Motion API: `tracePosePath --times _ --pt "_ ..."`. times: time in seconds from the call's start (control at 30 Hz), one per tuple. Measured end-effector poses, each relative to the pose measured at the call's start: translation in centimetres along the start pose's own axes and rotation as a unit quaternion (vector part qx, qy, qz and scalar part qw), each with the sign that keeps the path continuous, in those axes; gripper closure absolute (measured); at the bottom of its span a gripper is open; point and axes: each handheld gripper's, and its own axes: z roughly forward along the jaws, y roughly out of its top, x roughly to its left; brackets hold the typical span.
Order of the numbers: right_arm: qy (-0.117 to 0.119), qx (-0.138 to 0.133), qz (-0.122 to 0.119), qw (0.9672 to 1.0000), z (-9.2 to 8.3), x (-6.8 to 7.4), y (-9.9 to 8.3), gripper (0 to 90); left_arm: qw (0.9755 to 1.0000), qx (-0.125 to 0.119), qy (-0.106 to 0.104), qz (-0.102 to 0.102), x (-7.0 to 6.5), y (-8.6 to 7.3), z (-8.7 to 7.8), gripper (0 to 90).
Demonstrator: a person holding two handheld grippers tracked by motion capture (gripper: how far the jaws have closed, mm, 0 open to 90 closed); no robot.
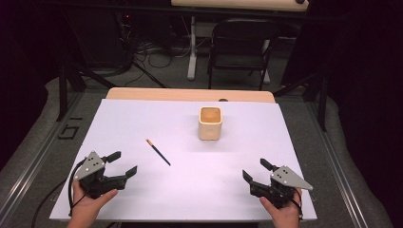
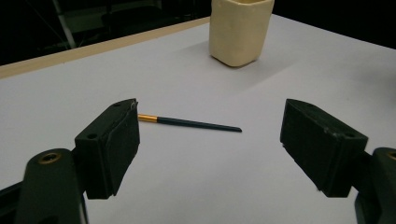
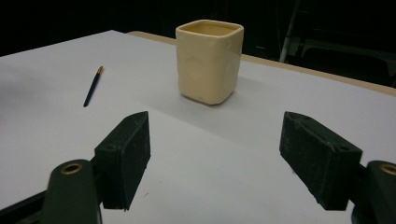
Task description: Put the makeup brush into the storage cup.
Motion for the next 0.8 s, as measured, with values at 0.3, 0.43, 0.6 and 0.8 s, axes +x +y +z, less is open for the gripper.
tracePosePath --times 0.3,0.43,0.6,0.8 --pt "-0.001 0.004 0.001 1.0 0.04 -0.04 -0.1 24.5 0.9998 0.016 -0.005 -0.007 -0.04 0.03 0.36 19.4" --pt "0.003 0.007 0.002 1.0 0.25 -0.01 -0.22 24.5 0.9997 0.024 -0.004 -0.009 0.0 0.09 0.47 19.4" --pt "0.004 0.011 0.001 0.9999 0.26 0.05 -0.19 24.5 0.9994 0.029 -0.004 -0.016 0.06 0.34 0.5 19.4" --pt "0.001 0.01 0.005 0.9999 0.3 0.01 -0.22 24.4 0.9987 0.042 -0.006 -0.026 0.38 0.87 0.52 19.5"
